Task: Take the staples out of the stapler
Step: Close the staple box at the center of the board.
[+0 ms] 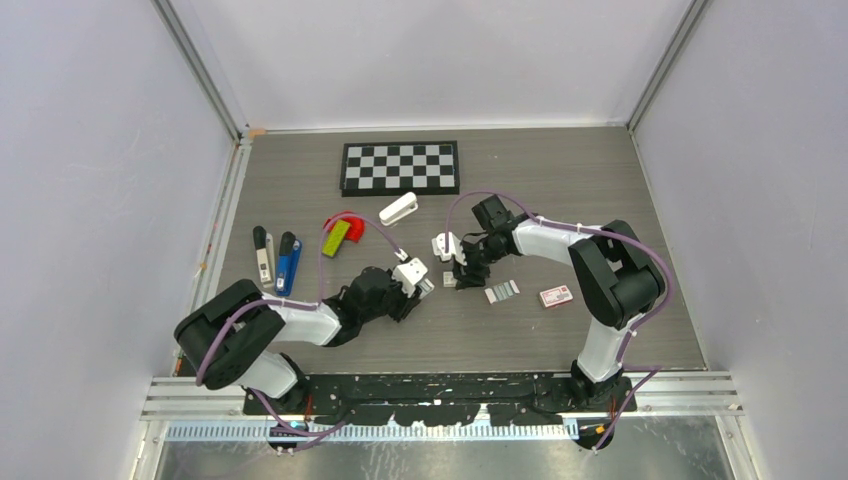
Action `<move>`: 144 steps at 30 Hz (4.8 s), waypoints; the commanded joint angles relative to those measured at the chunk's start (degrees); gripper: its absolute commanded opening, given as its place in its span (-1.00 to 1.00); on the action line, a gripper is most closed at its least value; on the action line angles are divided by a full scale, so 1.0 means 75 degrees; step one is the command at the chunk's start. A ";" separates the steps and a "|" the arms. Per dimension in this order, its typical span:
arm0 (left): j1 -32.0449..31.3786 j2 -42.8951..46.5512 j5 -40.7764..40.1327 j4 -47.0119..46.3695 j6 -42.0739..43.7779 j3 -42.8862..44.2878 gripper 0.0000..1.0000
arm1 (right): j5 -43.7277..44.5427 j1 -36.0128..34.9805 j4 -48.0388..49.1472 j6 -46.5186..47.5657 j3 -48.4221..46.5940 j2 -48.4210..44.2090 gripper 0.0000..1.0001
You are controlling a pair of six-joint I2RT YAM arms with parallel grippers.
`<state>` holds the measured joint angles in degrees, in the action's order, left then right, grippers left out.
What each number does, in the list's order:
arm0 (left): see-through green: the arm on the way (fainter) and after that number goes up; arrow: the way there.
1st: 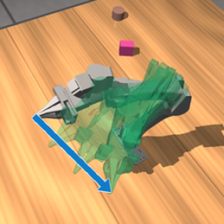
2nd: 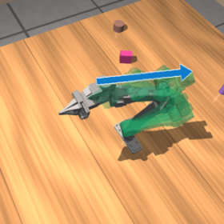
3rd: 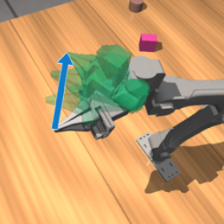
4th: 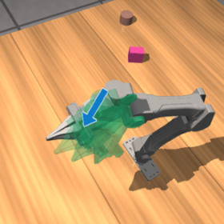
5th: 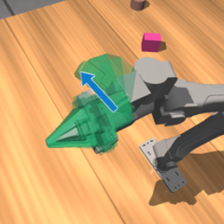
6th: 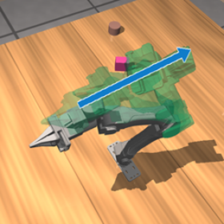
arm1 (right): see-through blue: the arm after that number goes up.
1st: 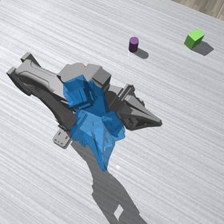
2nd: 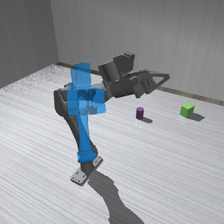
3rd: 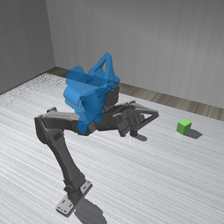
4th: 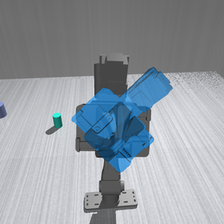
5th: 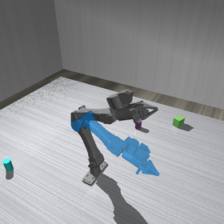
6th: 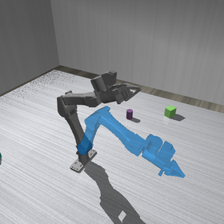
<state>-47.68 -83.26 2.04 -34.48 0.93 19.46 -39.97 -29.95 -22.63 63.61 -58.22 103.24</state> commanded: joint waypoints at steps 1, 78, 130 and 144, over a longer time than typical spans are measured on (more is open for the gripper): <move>-0.0065 -0.0183 0.0368 -0.0266 0.0210 0.0040 -0.32 | 0.0267 -0.0049 0.0054 0.0522 0.0075 -0.0025 -0.08; -0.0104 -0.1492 0.2076 -0.0833 0.0513 0.0636 -0.32 | -0.0575 0.0014 -0.1308 0.1819 -0.0230 0.0151 -0.19; -0.0033 -0.1857 0.1908 -0.0104 0.0041 0.1361 -0.34 | -0.0822 0.0034 -0.1588 0.1959 -0.0300 0.0124 -0.08; -0.0123 -0.1903 0.1589 -0.0343 -0.0088 0.1323 -0.17 | -0.0793 0.0050 -0.1429 0.1429 -0.0409 0.0067 0.09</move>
<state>-47.97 -96.20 16.64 -40.05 1.39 28.67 -44.95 -26.92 -34.26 75.72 -59.70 103.92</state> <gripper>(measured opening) 0.381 0.518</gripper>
